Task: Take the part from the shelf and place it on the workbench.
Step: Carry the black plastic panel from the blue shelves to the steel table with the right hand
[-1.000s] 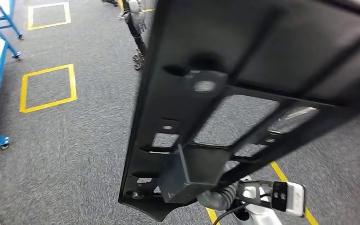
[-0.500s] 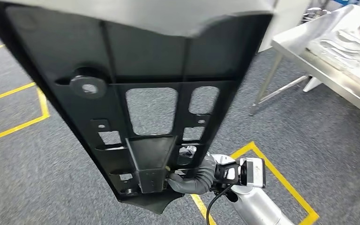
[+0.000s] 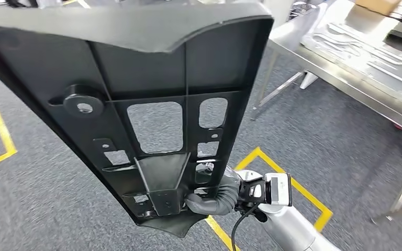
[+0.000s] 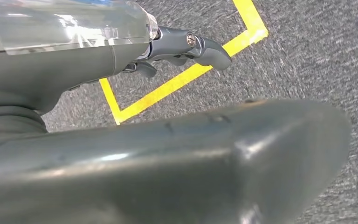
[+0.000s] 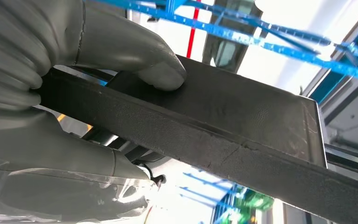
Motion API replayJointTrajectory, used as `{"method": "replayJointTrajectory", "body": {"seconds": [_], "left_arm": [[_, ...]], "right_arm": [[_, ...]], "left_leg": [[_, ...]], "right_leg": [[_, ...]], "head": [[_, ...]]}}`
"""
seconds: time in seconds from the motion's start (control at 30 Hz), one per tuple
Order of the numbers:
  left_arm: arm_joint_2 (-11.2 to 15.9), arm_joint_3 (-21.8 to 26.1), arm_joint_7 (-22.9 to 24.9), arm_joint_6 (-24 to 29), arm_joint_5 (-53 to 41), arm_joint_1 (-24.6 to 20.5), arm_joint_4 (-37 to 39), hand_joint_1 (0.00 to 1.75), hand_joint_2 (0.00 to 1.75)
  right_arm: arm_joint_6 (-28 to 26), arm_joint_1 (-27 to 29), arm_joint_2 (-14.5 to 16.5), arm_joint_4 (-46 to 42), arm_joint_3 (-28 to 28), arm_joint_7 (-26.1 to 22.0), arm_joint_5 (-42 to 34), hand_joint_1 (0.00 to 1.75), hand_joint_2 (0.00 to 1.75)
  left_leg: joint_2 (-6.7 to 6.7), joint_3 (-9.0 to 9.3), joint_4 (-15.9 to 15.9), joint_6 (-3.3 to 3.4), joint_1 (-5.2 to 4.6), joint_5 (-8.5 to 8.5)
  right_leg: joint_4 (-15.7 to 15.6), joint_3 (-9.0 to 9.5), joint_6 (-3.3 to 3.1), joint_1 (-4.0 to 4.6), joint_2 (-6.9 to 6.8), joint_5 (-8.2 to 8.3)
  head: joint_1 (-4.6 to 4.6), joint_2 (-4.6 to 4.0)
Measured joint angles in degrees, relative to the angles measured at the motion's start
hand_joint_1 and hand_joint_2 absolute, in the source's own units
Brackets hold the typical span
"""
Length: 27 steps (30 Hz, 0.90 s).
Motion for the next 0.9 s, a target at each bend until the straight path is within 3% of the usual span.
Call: {"method": "replayJointTrajectory", "body": {"seconds": [0.03,0.07,0.1,0.17,0.23,0.3,0.33,0.4,0.47,0.5,0.53,0.57,0.6,0.63,0.7,0.77,0.8,0.83,0.9], "left_arm": [[-0.1,0.2,0.0,0.02,0.19,0.07,0.0,0.0,0.0],[-0.2,0.36,0.0,0.03,0.31,0.08,0.0,0.0,0.0],[-0.33,0.46,0.01,0.07,0.38,0.07,0.0,0.0,0.0],[-0.6,0.61,0.08,0.32,0.42,0.1,0.0,0.0,0.0],[-0.8,0.69,0.23,0.68,0.37,0.17,0.0,0.0,0.0],[-0.92,0.82,0.35,0.85,0.28,0.1,-0.01,0.0,0.0],[-0.96,0.9,0.37,0.87,0.22,0.02,-0.01,0.0,0.0],[-1.04,1.12,0.37,0.91,0.13,0.01,-0.01,0.0,0.0],[-1.07,1.39,0.37,0.94,0.09,0.2,0.0,0.0,0.0],[-1.07,1.5,0.37,0.95,0.07,0.3,0.0,0.0,0.0],[-1.08,1.57,0.37,0.95,0.07,0.39,0.0,0.0,0.0],[-1.09,1.6,0.37,0.95,0.07,0.46,0.0,0.0,0.0],[-1.09,1.61,0.37,0.95,0.07,0.5,0.0,0.0,0.0],[-1.08,1.61,0.37,0.95,0.06,0.52,0.0,0.0,0.0],[-1.08,1.62,0.36,0.96,0.04,0.55,0.02,0.0,0.0],[-1.1,1.63,0.33,0.99,-0.01,0.44,0.04,0.0,0.0],[-1.1,1.63,0.31,1.01,-0.08,0.28,0.04,0.0,0.0],[-1.14,1.63,0.32,1.02,-0.17,0.15,0.04,0.0,0.0],[-1.2,1.63,0.38,1.02,-0.37,0.05,0.04,0.0,0.0]], "right_arm": [[-0.22,0.03,-0.11,-0.02,0.09,-0.07,-0.14,1.69,1.75],[-0.46,0.05,-0.24,-0.11,0.16,-0.1,-0.33,1.69,1.75],[-0.7,0.05,-0.39,-0.3,0.19,-0.13,-0.61,1.69,1.75],[-1.21,-0.16,-0.64,-0.85,0.19,-0.16,-1.39,1.69,1.75],[-1.72,-0.47,-0.81,-1.28,0.18,-0.15,-2.21,1.69,1.75],[-2.24,-0.6,-0.95,-1.48,0.16,0.02,-2.82,1.69,1.75],[-2.47,-0.61,-1.03,-1.6,0.16,0.13,-3.04,1.69,1.75],[-2.74,-0.72,-1.15,-1.82,0.19,0.29,-3.36,1.69,1.75],[-2.87,-0.74,-1.25,-1.89,0.25,0.32,-3.54,1.69,1.75],[-2.91,-0.64,-1.3,-1.89,0.3,0.33,-3.57,1.69,1.75],[-2.93,-0.55,-1.35,-1.88,0.34,0.34,-3.6,1.69,1.75],[-2.94,-0.48,-1.39,-1.88,0.38,0.34,-3.64,1.69,1.75],[-2.96,-0.46,-1.42,-1.88,0.4,0.34,-3.68,1.69,1.75],[-2.98,-0.47,-1.44,-1.89,0.42,0.34,-3.72,1.69,1.75],[-3.02,-0.53,-1.46,-1.9,0.44,0.34,-3.79,1.69,1.75],[-3.14,-0.56,-1.52,-1.9,0.46,0.28,-3.96,1.69,1.75],[-3.22,-0.57,-1.58,-1.9,0.46,0.24,-4.08,1.69,1.75],[-3.29,-0.56,-1.67,-1.9,0.45,0.17,-4.2,1.69,1.75],[-3.38,-0.77,-1.86,-1.9,0.4,0.05,-4.51,1.69,1.75]], "left_leg": [[0.78,0.03,0.01,0.01,-0.02,-0.08],[1.51,0.11,0.02,-0.03,-0.03,-0.17],[2.15,0.25,0.03,-0.12,-0.03,-0.28],[3.3,0.64,0.12,-0.51,-0.22,-0.64],[4.42,0.93,0.22,-1.06,-0.49,-0.99],[5.62,1.22,0.19,-1.65,-0.58,-1.25],[5.49,1.34,0.4,-1.99,-0.48,-1.57],[3.05,0.25,3.45,-2.58,-0.21,-3.68],[0.13,-3.28,10.87,-2.98,-0.01,-7.35],[-0.37,-5.18,14.6,-3.11,0.0,-8.67],[-0.54,-6.42,16.79,-3.19,0.01,-8.97],[-0.61,-6.61,16.71,-3.22,0.04,-8.05],[-0.82,-5.7,14.28,-3.22,0.13,-6.1],[-1.57,-4.03,10.24,-3.22,0.31,-3.71],[-4.07,-1.0,3.29,-3.0,0.62,-1.02],[-5.15,-0.22,1.45,-2.38,0.57,-1.01],[-4.61,-0.25,1.41,-1.93,0.53,-0.89],[-4.0,-0.22,1.26,-1.51,0.52,-0.76],[-2.65,-0.09,0.87,-0.59,0.51,-0.47]], "right_leg": [[1.57,-0.84,0.14,-0.15,-0.1,-0.07],[0.83,-0.5,0.22,-0.25,-0.29,0.94],[-2.04,0.99,0.2,-0.3,-0.77,2.71],[-10.17,5.35,-0.25,0.06,-3.32,5.97],[-14.47,7.5,-0.89,0.6,-4.86,6.92],[-14.84,7.47,-1.41,0.74,-3.65,6.91],[-15.03,7.58,-1.66,0.6,-2.96,7.03],[-15.46,7.88,-2.26,0.18,-1.71,7.33],[-15.51,7.89,-2.58,0.03,-0.46,7.42],[-15.48,7.85,-2.62,0.04,0.27,7.43],[-15.43,7.85,-2.62,0.04,1.06,7.44],[-15.35,7.88,-2.59,0.01,1.87,7.42],[-15.24,7.95,-2.5,-0.03,2.69,7.37],[-15.06,8.0,-2.32,-0.1,3.47,7.26],[-14.56,7.73,-1.7,-0.08,4.84,7.07],[-14.33,7.18,-0.95,-0.1,5.95,7.21],[-14.37,6.98,-0.59,-0.19,6.51,7.38],[-14.35,6.84,-0.29,-0.26,6.51,7.39],[-12.28,5.79,0.24,-0.18,3.94,5.97]], "head": [[0.0,0.0],[0.0,0.0],[0.0,0.0],[0.0,0.0],[0.0,0.0],[0.0,0.0],[0.0,0.0],[-0.01,0.0],[-0.02,0.0],[-0.02,0.0],[-0.02,0.0],[-0.02,0.0],[-0.01,0.0],[-0.01,0.0],[0.0,0.0],[0.0,0.0],[0.0,0.0],[0.0,0.0],[0.0,0.0]]}}
